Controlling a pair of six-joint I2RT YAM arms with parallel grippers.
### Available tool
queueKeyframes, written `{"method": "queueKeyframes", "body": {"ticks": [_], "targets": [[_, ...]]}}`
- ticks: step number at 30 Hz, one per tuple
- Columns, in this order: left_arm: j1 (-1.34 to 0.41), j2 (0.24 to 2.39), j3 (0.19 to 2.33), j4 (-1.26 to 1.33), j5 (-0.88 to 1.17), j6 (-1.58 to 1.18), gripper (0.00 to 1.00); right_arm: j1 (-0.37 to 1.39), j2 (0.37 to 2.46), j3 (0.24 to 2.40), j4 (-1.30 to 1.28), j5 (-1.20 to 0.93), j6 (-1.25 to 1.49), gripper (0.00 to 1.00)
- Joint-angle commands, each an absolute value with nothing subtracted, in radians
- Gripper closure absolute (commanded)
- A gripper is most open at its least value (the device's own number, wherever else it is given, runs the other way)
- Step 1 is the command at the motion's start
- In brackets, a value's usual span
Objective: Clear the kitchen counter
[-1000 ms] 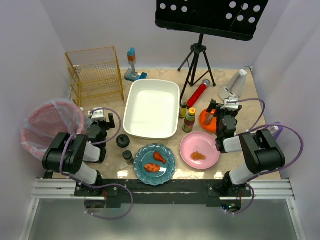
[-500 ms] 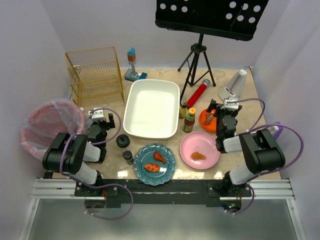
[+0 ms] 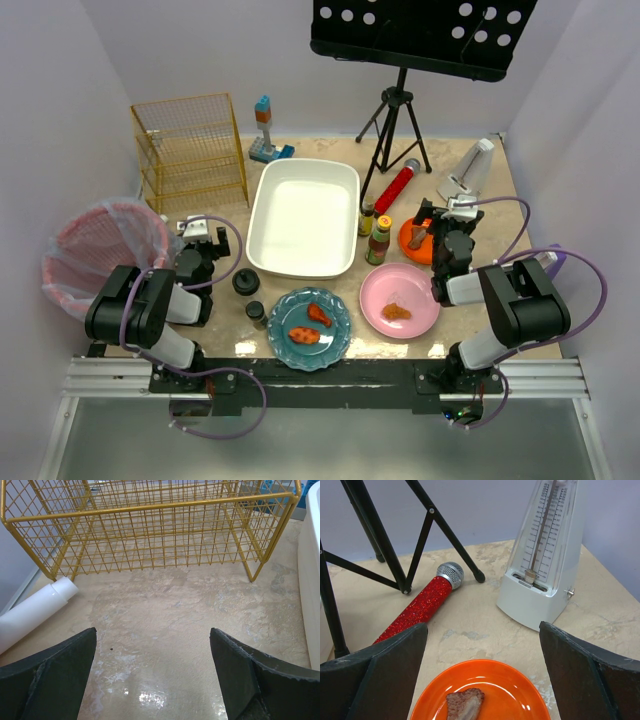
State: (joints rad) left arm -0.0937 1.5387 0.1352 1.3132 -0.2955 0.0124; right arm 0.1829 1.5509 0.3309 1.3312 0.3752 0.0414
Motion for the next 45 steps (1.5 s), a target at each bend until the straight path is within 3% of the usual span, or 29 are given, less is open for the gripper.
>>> {"method": "queueKeyframes", "body": {"ticks": [1, 12, 16, 22, 28, 37, 45], "targets": [[-0.091, 1.526, 0.153, 1.416, -0.288, 0.017, 0.00, 0.181, 1.546, 0.336, 1.565, 0.370, 0.031, 0.02], [-0.091, 1.525, 0.153, 1.416, -0.290, 0.017, 0.00, 0.183, 1.528, 0.342, 1.553, 0.383, 0.031, 0.01], [-0.091, 1.526, 0.153, 1.417, -0.290, 0.018, 0.00, 0.183, 1.408, 0.489, 1.181, 0.426, 0.057, 0.02], [-0.091, 1.526, 0.153, 1.416, -0.290, 0.017, 0.00, 0.183, 1.330, 0.590, 1.010, 0.456, 0.155, 0.02], [-0.091, 1.525, 0.155, 1.416, -0.290, 0.017, 0.00, 0.183, 1.305, 0.790, 0.633, 0.436, 0.247, 0.02], [-0.100, 1.470, 0.107, 1.462, -0.316, 0.023, 0.00, 0.181, 1.217, 0.861, 0.468, 0.354, 0.322, 0.02], [-0.133, 1.241, 0.164, 1.192, -0.419, 0.011, 0.00, 0.183, 1.134, 0.847, 0.428, 0.296, 0.351, 0.02]]}}
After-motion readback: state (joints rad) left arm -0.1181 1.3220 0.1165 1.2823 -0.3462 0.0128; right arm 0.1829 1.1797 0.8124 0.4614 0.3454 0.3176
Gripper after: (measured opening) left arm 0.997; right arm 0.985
